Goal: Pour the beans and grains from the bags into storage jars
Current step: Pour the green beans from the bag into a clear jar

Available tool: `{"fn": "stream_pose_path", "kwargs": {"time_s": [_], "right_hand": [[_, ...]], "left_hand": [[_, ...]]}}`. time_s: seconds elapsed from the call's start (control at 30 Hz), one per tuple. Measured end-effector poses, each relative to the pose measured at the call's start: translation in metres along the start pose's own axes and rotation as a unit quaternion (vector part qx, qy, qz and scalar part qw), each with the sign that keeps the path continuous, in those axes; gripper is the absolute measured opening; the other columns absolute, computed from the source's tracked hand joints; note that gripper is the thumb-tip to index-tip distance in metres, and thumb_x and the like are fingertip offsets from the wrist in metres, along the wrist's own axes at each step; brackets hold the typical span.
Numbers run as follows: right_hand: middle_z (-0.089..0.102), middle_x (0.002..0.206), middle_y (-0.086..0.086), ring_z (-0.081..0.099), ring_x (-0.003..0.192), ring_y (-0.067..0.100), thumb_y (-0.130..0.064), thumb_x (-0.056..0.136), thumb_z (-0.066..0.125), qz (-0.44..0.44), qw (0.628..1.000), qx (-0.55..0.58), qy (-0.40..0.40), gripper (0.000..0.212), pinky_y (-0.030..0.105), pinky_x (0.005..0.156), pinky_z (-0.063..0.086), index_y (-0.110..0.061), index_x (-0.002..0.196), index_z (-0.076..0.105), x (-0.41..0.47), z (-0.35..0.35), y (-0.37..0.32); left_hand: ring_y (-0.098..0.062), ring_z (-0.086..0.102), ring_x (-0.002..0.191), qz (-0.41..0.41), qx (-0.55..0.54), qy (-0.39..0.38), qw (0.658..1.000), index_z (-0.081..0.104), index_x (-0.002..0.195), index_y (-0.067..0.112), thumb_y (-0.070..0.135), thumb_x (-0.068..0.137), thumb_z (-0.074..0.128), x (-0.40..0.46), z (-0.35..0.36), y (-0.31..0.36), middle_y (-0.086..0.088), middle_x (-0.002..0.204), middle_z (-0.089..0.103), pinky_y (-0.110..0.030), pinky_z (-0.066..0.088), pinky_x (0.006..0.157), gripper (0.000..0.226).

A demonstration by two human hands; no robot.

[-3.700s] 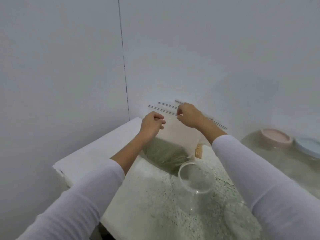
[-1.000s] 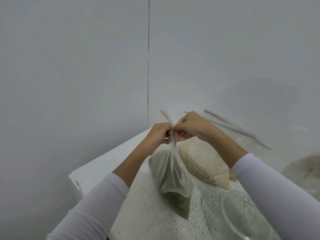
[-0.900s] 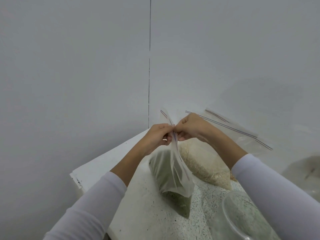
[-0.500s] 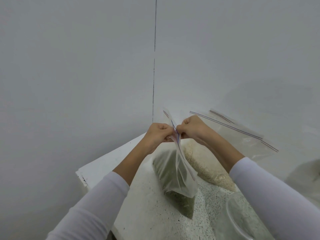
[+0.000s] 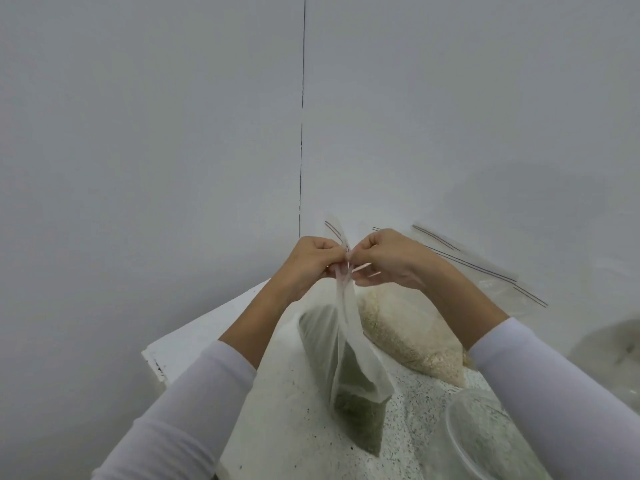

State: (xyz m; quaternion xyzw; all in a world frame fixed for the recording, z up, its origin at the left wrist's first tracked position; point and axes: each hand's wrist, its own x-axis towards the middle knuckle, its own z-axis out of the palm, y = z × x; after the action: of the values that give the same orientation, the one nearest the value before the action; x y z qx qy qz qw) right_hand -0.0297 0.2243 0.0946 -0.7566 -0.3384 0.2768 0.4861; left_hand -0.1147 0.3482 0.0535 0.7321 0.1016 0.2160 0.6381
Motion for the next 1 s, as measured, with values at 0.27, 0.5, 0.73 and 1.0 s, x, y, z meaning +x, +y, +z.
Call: {"fn": "stream_pose_path", "kwargs": {"time_s": [0.27,0.5,0.73,1.0], "right_hand": [[0.064,0.069,0.019,0.062,0.048,0.021,0.004,0.083,0.057,0.023,0.979,-0.187,0.077,0.007,0.029,0.054,0.058,0.003,0.079,0.062,0.017,0.015,0.011],[0.068,0.062,0.02,0.071,0.065,0.033,0.01,0.076,0.048,0.013,0.942,-0.324,0.091,0.015,0.038,0.07,0.06,0.003,0.069,0.058,0.019,0.006,0.01],[0.058,0.038,0.001,0.06,0.039,0.013,0.007,0.079,0.063,0.057,0.937,-0.327,0.109,0.008,0.026,0.051,0.056,0.002,0.073,0.061,0.02,-0.028,0.014],[0.059,0.04,0.006,0.057,0.033,0.01,0.005,0.083,0.062,0.09,0.944,-0.295,0.121,0.017,0.018,0.046,0.05,0.001,0.067,0.059,0.009,-0.055,0.022]], "left_hand": [[-0.015,0.063,0.058,-0.081,0.138,-0.039,0.986,0.057,0.071,-0.001,-0.001,0.089,0.054,-0.004,-0.013,0.002,-0.012,0.067,0.056,-0.025,0.057,0.059,0.018],[-0.019,0.06,0.045,-0.113,0.287,0.019,0.951,0.057,0.079,0.002,-0.001,0.086,0.054,-0.008,-0.037,-0.001,-0.009,0.057,0.065,-0.022,0.05,0.045,0.009],[-0.015,0.06,0.043,-0.11,0.279,0.052,0.953,0.065,0.084,-0.006,-0.001,0.086,0.061,-0.013,-0.062,-0.007,-0.012,0.06,0.066,-0.02,0.05,0.045,0.006],[-0.016,0.062,0.049,-0.122,0.293,0.059,0.946,0.066,0.081,0.0,0.007,0.088,0.065,-0.017,-0.088,-0.013,-0.011,0.064,0.069,-0.021,0.048,0.049,0.009]]}}
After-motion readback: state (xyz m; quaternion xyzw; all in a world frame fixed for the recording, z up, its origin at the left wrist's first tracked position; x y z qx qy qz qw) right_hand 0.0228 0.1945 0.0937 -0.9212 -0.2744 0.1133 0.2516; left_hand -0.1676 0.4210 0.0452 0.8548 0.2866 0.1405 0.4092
